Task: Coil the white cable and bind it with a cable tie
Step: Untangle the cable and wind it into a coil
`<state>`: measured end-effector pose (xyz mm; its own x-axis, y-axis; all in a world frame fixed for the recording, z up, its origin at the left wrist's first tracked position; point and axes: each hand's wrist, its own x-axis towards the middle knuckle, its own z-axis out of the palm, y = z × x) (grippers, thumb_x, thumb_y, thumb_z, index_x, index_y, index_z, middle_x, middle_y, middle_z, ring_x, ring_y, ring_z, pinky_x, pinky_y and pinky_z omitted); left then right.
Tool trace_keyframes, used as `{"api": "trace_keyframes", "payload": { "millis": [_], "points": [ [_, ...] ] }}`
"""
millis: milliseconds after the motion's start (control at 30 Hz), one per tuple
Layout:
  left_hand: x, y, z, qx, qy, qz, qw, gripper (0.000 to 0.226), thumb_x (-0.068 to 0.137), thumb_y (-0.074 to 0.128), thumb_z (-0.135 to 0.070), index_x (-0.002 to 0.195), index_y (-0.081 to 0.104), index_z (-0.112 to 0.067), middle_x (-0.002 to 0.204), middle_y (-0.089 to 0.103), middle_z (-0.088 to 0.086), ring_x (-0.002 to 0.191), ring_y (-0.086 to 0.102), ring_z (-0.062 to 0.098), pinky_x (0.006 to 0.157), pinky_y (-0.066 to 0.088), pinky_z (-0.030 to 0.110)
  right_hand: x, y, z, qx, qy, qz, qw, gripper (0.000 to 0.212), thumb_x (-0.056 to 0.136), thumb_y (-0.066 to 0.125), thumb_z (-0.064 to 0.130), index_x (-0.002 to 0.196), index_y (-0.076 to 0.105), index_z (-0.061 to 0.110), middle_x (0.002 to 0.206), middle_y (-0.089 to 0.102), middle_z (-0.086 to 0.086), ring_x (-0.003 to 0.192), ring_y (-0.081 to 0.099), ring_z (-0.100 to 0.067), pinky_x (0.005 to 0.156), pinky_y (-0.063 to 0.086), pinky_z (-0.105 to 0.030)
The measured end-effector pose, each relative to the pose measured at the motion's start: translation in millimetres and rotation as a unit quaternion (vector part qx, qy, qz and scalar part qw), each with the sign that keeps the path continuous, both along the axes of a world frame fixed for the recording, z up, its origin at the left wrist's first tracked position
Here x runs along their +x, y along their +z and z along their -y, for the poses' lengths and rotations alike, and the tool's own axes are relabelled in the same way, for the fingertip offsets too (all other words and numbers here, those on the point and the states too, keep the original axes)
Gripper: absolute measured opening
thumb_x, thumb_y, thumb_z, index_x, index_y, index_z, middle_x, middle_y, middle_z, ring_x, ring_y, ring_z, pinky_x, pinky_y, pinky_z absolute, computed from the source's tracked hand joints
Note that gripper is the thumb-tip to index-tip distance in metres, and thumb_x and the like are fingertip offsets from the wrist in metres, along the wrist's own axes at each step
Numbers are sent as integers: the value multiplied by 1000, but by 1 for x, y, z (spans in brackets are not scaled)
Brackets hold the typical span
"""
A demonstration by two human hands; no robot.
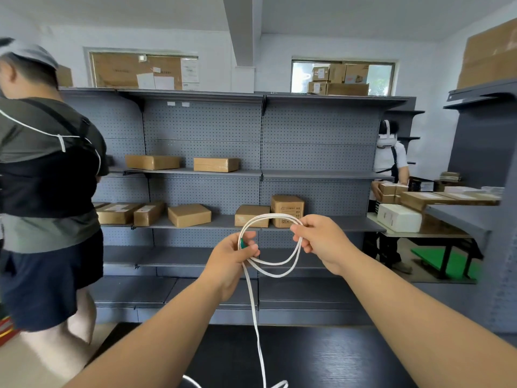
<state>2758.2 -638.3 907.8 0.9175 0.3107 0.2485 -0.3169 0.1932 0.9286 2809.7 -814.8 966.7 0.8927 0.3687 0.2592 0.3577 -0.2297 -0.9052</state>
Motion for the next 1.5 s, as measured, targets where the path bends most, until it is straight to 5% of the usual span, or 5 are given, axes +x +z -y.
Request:
{"api": "trace_keyframes", "payload": {
  "millis": [300,567,800,1200,1500],
  "points": [
    [3,-8,16,-44,57,-82,994,23,96,48,-31,88,59,-13,85,72,4,77,62,15,72,47,29,-4,0,-7,6,-13,26,1000,13,94,52,14,90,63,9,69,58,-1,51,44,-9,51,41,-17],
    [8,-16,21,-60,72,-89,992,6,90,57,-7,92,62,-7,84,66,6,81,62,17,87,49,35,-1,-3,-10,52,-26,20,998,14,94,52,15,92,63,8,68,58,-1,54,45,-9,52,43,-18],
    [9,-15,27,-64,71,-145,985,26,97,43,-31,96,59,-11,63,71,-1,71,68,18,69,54,29,1,-9,-14,51,-36,35,997,13,93,52,17,88,63,12,68,59,1,54,48,-8,51,44,-16],
    [-2,-3,21,-46,-3,-76,996,23,101,32,-16,109,51,-4,89,68,12,80,64,20,75,51,31,6,-14,-10,45,-48,-13,998,14,93,53,14,87,64,8,70,61,-2,56,50,-10,56,47,-20],
    [-2,27,-3,346,139,-12,928,15,99,36,-21,96,51,-21,66,64,-4,53,57,-8,51,39,5,0,-18,-10,88,27,-148,985,8,91,53,1,87,60,1,77,58,-11,59,47,-11,53,49,-17]
  ]
}}
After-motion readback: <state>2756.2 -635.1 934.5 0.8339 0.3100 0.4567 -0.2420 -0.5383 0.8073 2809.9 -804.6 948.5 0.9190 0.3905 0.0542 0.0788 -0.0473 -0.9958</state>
